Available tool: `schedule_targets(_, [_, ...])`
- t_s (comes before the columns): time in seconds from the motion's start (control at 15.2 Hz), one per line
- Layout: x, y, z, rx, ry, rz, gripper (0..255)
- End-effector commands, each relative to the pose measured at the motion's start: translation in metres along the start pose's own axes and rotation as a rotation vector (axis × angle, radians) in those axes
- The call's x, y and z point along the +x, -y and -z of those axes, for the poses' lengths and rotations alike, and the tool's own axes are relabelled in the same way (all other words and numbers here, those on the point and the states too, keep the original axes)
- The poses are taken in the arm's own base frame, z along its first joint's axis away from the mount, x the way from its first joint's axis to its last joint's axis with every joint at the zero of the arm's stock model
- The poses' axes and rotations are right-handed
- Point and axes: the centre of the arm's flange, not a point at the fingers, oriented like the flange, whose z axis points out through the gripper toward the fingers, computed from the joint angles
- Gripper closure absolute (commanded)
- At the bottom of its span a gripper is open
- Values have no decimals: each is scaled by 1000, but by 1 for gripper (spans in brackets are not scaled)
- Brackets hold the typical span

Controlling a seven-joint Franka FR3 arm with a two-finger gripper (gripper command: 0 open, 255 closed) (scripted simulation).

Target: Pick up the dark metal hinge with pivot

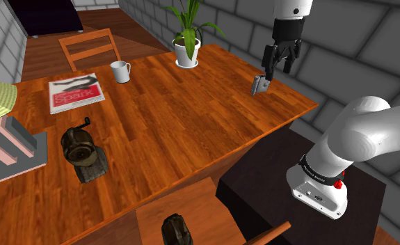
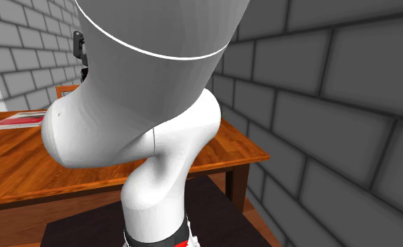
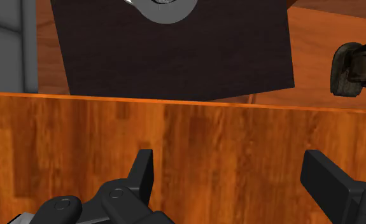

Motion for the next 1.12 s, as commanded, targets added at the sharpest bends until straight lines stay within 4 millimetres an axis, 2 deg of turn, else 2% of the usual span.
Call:
schedule_targets(0.0, [0,0,0,0,0,0,0])
schedule_targets(0.53, [24,-91,-38,-18,-39,174,0])
schedule_targets(1.06, [64,-178,-74,-37,-79,348,0])
